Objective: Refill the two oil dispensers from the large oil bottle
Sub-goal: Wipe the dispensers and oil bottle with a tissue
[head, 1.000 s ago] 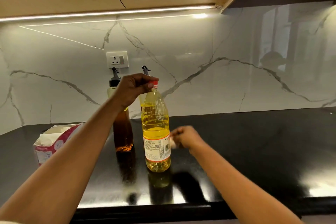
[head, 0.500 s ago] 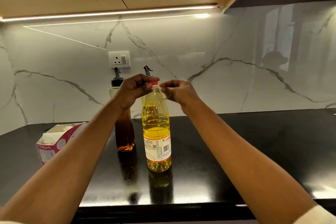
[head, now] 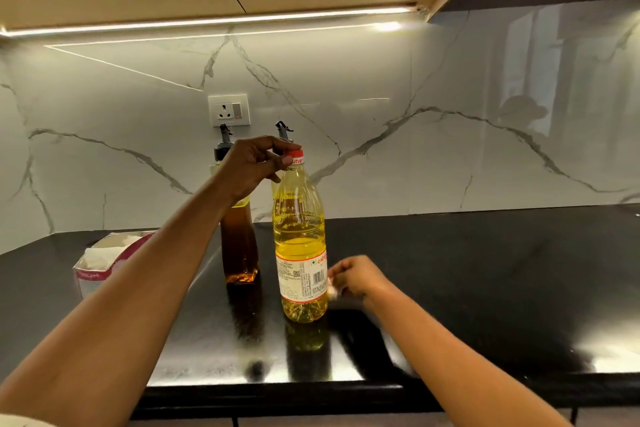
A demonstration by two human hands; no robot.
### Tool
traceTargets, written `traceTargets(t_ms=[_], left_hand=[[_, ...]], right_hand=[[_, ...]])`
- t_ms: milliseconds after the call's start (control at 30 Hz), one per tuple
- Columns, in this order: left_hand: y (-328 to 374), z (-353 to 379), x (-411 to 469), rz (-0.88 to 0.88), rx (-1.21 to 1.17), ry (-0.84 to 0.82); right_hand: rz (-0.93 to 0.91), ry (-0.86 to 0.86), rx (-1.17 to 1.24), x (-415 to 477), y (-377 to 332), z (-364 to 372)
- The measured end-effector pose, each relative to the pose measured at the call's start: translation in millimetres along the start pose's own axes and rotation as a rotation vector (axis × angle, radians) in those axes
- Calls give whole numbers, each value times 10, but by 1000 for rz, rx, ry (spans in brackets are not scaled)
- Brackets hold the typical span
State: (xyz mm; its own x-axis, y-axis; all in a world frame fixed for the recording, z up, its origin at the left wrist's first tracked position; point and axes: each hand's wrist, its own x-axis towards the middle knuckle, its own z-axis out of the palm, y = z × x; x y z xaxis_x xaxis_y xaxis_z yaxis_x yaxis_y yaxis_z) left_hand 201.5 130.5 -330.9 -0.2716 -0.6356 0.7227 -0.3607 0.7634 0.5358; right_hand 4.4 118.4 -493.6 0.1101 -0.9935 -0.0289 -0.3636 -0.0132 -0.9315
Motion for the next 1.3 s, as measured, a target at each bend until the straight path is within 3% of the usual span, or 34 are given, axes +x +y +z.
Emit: traceTargets(t_ms=[133, 267, 400, 533, 633, 833, 933, 1200, 1300], left_hand=[[-38, -39, 22, -25, -32, -27], [-80, -73, 75, -41, -22, -64], [-99, -91, 133, -75, -56, -88], [-128, -41, 117, -96, -66, 14], [-145, 1, 137, -103, -110, 64], [-142, 3, 160, -68, -99, 20], [-136, -28, 154, -54, -120, -11], [-134, -32, 155, -105, -252, -84], [-166, 43, 129, -121, -328, -39]], right_hand=[[-264, 79, 216, -56, -728, -241], [-505, 133, 233, -197, -1386, -401], [-564, 187, 213, -236, -1426, -320], [-614, 260, 157, -196, -1202, -245], [-535, 292, 90, -133, -927, -205], [-15, 108, 43, 25, 54, 56], [74, 57, 88, 18, 168, 92], [-377, 114, 368, -93, -1147, -383], [-531, 179, 291, -140, -1518, -369]])
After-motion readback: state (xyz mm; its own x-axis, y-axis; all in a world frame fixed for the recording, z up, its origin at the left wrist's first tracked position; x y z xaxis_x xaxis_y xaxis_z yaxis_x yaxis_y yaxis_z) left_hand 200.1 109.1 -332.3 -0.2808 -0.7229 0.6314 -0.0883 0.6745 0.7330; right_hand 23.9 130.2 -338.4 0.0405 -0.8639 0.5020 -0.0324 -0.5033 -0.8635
